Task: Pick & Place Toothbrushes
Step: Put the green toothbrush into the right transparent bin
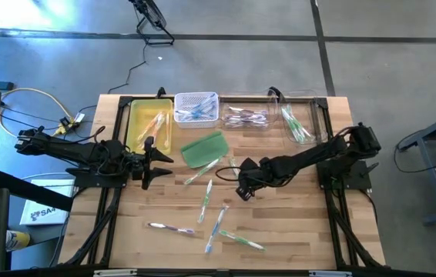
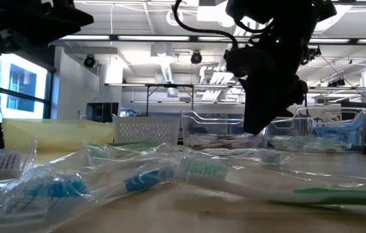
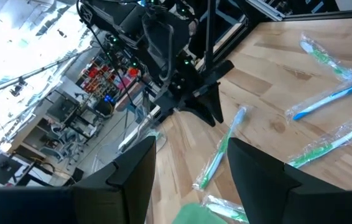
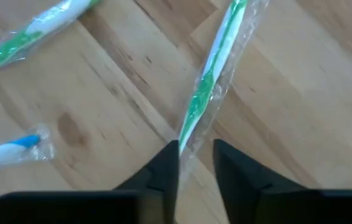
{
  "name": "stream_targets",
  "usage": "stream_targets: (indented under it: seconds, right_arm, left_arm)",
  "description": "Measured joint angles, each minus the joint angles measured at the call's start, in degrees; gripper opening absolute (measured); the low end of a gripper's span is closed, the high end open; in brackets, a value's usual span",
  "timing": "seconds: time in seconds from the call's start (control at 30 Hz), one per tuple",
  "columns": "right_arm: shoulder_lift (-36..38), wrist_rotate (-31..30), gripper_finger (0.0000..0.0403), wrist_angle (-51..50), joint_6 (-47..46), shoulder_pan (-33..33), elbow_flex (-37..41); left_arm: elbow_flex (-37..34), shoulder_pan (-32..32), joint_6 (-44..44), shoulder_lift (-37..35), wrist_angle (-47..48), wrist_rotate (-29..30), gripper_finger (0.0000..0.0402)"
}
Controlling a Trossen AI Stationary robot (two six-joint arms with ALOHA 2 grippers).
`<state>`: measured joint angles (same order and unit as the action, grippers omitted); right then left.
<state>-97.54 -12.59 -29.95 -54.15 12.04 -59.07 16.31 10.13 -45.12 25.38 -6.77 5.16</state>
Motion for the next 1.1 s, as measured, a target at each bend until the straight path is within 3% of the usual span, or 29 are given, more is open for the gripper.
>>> stream_targets:
  seconds: [0.2,0.43,0.67,1.0,1.1]
  right_arm:
    - [-3.2,-1.8,0.016,1.0,-3.2,0.1,0.0]
    - [-7.5,-2.0,0.0169,3.8,-3.3,0.4,0.0]
    - [-7.8,-2.0,0.0132,3.9,-3.3,0.4,0.0]
    - [-7.7,-2.2,0.0019,3.8,-1.7,0.3,0.0]
    - [-7.5,-2.1,0.0015,3.6,0.0,0.3,0.0]
  left_arm:
    - [0.0,0.0,0.6,0.0,1.0,0.0,0.0194]
    - [0.1,0.0,0.8,0.0,0.9,0.0,0.0194]
    - [0.1,0.0,0.7,0.0,0.9,0.0,0.0194]
    - [0.1,0.0,0.7,0.0,0.9,0.0,0.0194]
    - [0.1,0.0,0.7,0.0,0.9,0.0,0.0194]
